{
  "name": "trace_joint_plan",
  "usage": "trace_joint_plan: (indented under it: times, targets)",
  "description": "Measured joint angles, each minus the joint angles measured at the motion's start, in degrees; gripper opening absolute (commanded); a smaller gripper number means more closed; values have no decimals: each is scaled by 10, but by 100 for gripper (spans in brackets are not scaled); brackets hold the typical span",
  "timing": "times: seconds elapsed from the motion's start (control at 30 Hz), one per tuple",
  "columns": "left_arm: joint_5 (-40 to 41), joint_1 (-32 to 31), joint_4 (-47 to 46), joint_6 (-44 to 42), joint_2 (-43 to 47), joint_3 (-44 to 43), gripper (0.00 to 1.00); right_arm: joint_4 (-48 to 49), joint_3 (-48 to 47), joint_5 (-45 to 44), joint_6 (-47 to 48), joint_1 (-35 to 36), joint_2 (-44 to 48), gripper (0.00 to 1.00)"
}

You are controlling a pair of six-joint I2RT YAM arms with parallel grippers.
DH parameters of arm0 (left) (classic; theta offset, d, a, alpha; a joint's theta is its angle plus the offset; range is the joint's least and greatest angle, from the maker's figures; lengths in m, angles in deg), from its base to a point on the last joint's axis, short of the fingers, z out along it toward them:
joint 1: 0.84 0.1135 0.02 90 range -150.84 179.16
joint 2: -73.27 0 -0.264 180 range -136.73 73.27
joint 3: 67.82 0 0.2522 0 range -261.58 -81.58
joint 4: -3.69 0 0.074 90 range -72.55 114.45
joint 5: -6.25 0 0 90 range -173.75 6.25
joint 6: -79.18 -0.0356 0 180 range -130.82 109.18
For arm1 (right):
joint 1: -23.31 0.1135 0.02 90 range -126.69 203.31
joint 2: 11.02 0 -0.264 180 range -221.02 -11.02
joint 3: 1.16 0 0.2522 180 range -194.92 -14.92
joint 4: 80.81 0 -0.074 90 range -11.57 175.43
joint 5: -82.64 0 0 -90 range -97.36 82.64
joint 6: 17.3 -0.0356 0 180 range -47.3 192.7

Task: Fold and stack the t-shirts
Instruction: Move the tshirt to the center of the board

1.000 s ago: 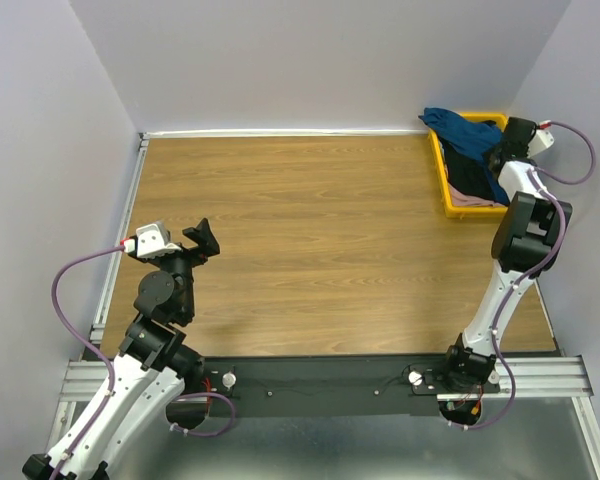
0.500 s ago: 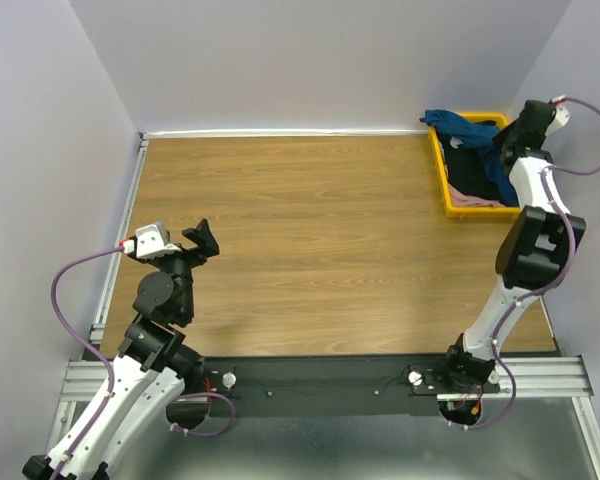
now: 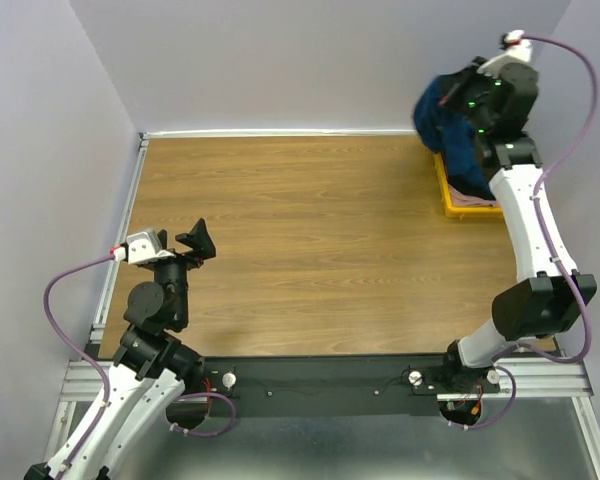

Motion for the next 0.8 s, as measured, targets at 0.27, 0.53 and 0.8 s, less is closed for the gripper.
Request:
trace_joint_plan:
  times: [0.27,0.53,0.8]
  targets:
    - [-17,0,-3,3,27,0,98,-2,1,35,-10,208,15,29]
    - [-33,0,-3,10,45,0,98,5,109,101,-71,349,19,84]
    - [-49,0,-2,31,25,0,98,-75,262,40,-57,351,52,79]
